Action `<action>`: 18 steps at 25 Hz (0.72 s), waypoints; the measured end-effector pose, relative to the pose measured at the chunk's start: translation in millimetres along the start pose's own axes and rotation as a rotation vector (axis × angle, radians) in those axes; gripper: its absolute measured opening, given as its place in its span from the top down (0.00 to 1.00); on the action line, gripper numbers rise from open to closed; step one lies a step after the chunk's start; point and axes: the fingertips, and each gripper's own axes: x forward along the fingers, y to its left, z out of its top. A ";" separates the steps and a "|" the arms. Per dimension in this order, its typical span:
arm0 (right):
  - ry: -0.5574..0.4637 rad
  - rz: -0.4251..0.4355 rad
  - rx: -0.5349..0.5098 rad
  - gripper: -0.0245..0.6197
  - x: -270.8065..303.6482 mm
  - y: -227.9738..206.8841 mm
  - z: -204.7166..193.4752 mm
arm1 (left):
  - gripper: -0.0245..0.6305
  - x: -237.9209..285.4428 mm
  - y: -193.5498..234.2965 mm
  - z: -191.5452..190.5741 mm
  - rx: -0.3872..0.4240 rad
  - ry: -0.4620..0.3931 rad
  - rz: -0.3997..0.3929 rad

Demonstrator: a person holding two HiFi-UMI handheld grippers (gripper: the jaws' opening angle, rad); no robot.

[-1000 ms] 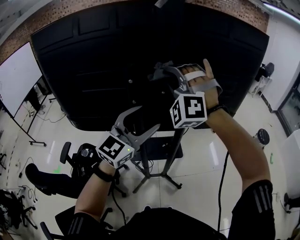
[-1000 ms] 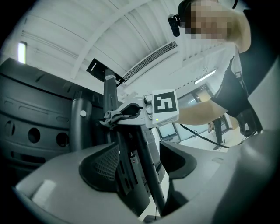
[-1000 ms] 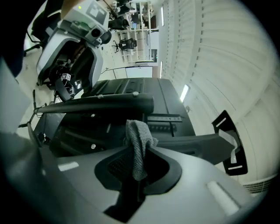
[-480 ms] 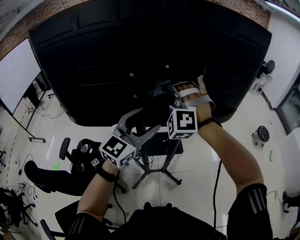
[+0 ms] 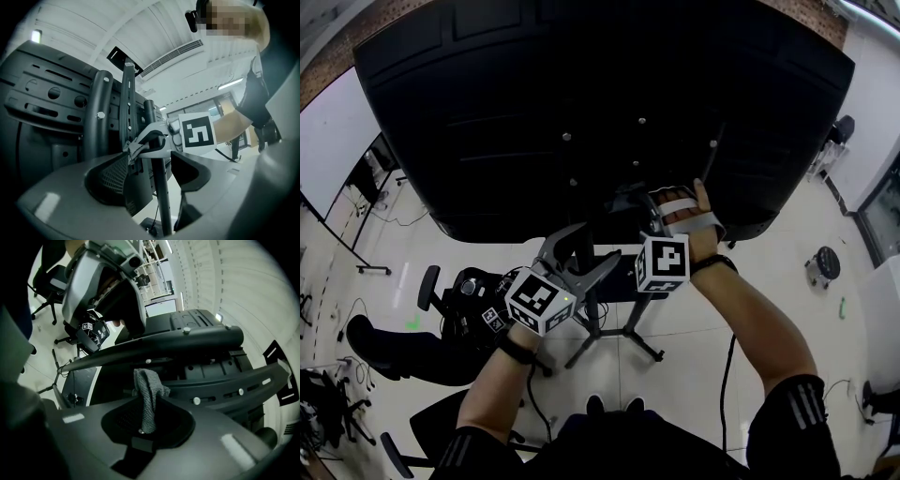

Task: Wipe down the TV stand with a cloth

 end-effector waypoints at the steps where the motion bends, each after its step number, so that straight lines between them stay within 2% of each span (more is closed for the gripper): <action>1: 0.003 0.004 -0.003 0.87 1.6 6.0 -0.2 | 0.48 -0.2 -0.5 -2.9 -0.005 0.003 0.000; 9: 0.008 0.061 0.006 0.87 10.8 41.3 -0.4 | 0.48 0.4 -5.4 -19.8 -0.031 0.029 0.000; 11: -0.015 0.073 0.037 0.87 7.7 45.0 2.3 | 0.48 0.5 -7.1 -21.7 -0.034 0.033 0.000; 13: -0.081 0.072 0.134 0.87 -0.8 41.0 8.6 | 0.48 -0.7 -8.9 -21.9 -0.040 0.031 0.001; 18: -0.255 0.062 0.490 0.87 -35.1 16.7 7.8 | 0.48 -5.1 -15.9 -16.0 -0.049 0.013 0.011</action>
